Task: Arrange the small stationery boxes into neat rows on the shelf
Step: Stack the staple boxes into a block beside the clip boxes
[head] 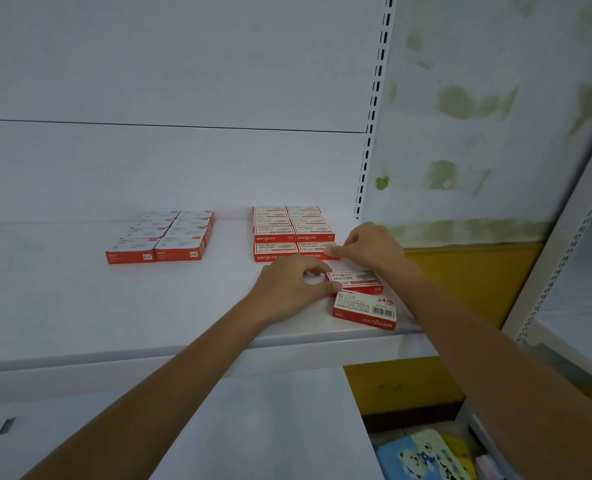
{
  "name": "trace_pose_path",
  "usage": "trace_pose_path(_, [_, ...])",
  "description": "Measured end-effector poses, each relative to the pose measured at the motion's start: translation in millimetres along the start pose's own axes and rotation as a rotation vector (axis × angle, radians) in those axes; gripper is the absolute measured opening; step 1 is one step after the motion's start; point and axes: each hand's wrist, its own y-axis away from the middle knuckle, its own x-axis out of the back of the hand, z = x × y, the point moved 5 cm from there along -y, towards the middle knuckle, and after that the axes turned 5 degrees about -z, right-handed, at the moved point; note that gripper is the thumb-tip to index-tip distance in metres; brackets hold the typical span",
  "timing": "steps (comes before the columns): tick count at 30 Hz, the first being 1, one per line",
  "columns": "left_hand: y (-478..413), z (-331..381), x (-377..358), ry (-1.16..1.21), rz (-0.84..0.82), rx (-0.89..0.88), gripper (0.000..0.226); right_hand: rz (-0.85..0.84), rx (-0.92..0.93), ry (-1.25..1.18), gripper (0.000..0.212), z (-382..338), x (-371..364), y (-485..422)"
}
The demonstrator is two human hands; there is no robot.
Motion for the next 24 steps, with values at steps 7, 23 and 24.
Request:
trace_pose_path(7, [6.6,1.6,1.9,-0.077,0.075,-0.004,0.035,-0.025,0.048,-0.067,0.054,5.9,-1.0,12.6])
trace_pose_path(23, [10.0,2.2,7.1,-0.268,0.21,0.034,0.037,-0.294,0.218,-0.163,0.034,6.4,14.8,53.1])
trace_pose_path(24, [9.8,2.4,6.7,-0.252,0.196,0.033,0.035,-0.292,0.223,-0.163,0.029,5.6,15.4,53.4])
